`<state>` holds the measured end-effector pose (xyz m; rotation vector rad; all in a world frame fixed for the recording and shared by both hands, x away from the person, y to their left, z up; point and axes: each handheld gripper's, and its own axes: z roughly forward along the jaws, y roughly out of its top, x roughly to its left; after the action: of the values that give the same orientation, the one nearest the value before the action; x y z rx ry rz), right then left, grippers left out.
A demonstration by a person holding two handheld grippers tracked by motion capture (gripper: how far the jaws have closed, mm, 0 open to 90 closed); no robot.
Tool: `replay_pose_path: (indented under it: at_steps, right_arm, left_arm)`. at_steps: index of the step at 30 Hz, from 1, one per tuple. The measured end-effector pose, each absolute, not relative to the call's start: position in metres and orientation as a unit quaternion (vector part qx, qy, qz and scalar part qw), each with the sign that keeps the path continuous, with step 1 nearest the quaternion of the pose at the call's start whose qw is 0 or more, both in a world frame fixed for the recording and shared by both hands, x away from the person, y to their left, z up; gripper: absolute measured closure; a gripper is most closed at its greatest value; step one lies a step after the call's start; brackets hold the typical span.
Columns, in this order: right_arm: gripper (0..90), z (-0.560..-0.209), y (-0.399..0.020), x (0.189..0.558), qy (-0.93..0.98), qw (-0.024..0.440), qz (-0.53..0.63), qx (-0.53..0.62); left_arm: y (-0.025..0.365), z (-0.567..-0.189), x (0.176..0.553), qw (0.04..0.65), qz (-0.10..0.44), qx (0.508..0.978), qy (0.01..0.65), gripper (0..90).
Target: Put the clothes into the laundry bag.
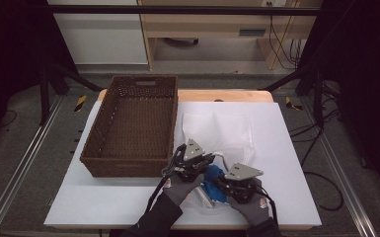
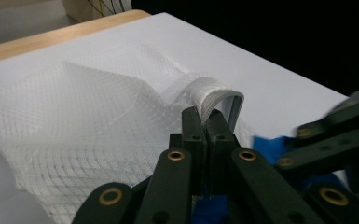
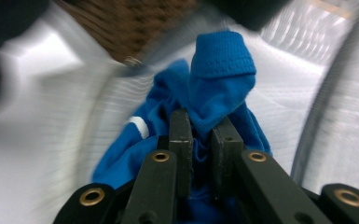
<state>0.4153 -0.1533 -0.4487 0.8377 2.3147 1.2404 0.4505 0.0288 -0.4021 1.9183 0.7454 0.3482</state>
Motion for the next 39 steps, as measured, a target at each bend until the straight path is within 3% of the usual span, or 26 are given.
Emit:
replay_pose_path:
  at_steps: [5,8,12,21,24,27,30,34,36,39]
  right_arm:
    - [76.0,-0.455,-0.147,0.445,0.798,0.246,0.421,0.354]
    - [74.2,-0.46,-0.147,0.457,0.801,0.255,0.393,0.373]
    - [64.3,-0.463,-0.151,0.457,0.806,0.239,0.393,0.372]
    - [40.4,-0.432,-0.188,0.418,0.771,0.201,0.494,0.348]
    - [25.4,-0.442,-0.189,0.414,0.781,0.174,0.483,0.356]
    - [22.1,-0.46,-0.181,0.412,0.797,0.166,0.458,0.358]
    - [29.0,-0.473,-0.172,0.413,0.816,0.166,0.427,0.353]
    - [65.2,-0.478,-0.171,0.42,0.816,0.152,0.421,0.364]
    - [72.2,-0.477,-0.17,0.421,0.817,0.151,0.417,0.368]
    - [74.8,-0.468,-0.167,0.418,0.818,0.165,0.414,0.362]
  left_arm:
    - [0.029,-0.399,0.443,0.506,0.148,0.796,0.298,88.6]
    - [0.03,-0.406,0.444,0.502,0.142,0.798,0.303,88.5]
    - [0.032,-0.415,0.448,0.497,0.135,0.798,0.311,88.5]
    - [0.036,-0.415,0.452,0.5,0.134,0.793,0.322,88.5]
    - [0.036,-0.415,0.452,0.5,0.136,0.793,0.321,88.5]
    - [0.037,-0.415,0.452,0.499,0.137,0.794,0.321,88.5]
    - [0.037,-0.414,0.452,0.5,0.137,0.793,0.32,88.5]
    - [0.036,-0.415,0.452,0.499,0.136,0.793,0.32,88.5]
    - [0.036,-0.415,0.452,0.5,0.136,0.793,0.32,88.5]
    - [0.035,-0.414,0.452,0.501,0.135,0.793,0.321,88.5]
